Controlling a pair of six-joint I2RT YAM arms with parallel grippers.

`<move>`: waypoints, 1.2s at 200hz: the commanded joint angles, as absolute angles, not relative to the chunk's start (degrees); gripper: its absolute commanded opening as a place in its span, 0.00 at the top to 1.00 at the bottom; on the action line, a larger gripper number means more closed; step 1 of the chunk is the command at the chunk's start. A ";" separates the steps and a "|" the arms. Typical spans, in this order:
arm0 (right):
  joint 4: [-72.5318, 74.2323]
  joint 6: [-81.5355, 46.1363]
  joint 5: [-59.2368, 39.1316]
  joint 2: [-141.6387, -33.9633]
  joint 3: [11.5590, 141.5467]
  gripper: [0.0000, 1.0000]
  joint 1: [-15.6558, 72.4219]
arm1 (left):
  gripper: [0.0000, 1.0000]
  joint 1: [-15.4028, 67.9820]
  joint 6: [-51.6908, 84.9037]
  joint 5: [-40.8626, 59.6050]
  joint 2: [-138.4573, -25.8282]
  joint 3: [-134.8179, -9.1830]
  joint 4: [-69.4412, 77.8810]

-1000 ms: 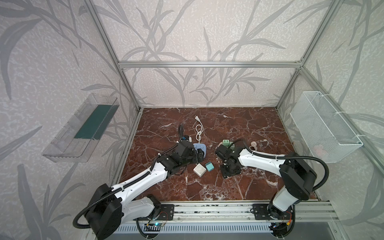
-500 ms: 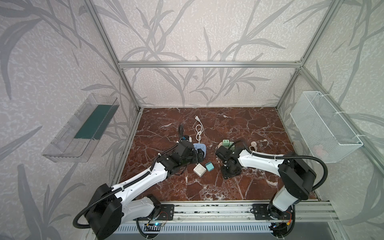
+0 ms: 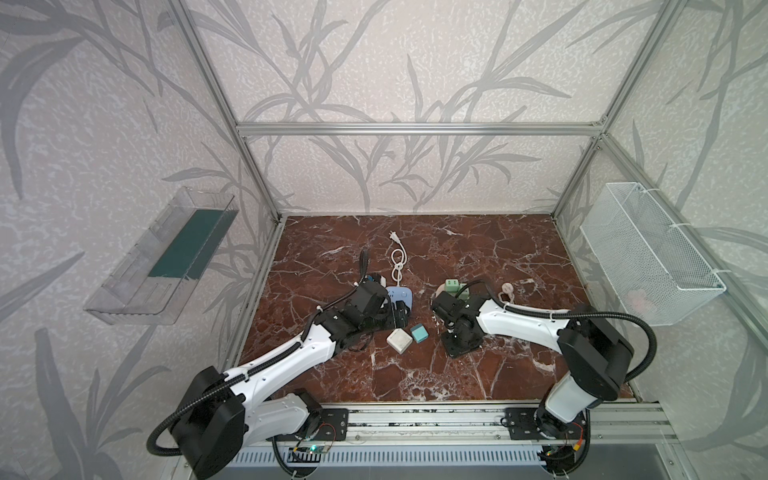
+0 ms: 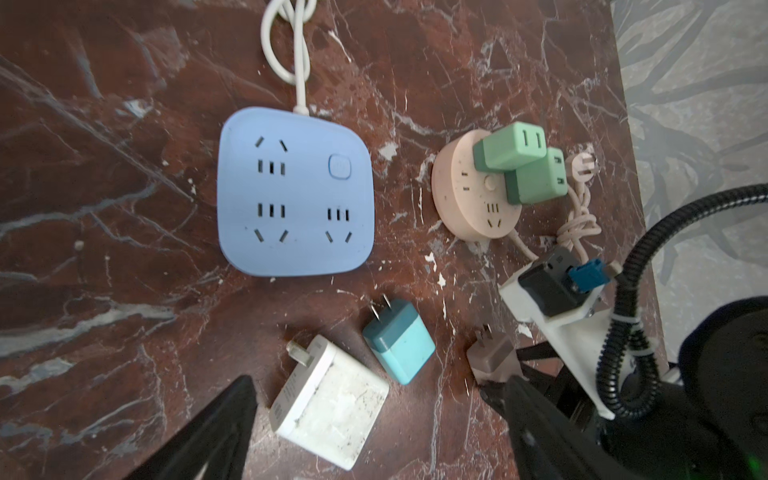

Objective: Insert the plug
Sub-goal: 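Lift the pale pink adapter with the right gripper while the left gripper grasps it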

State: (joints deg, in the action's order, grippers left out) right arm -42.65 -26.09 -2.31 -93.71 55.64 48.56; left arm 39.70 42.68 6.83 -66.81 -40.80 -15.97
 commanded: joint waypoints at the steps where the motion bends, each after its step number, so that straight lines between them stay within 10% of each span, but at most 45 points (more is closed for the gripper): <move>1: -43.35 -19.53 -3.59 -86.85 55.78 1.00 48.93 | 0.10 39.99 40.09 12.46 -63.75 -39.32 -20.92; 240: -43.70 -9.32 -9.26 -79.23 69.27 1.00 50.96 | 0.38 40.96 54.22 30.74 -66.59 -37.18 9.16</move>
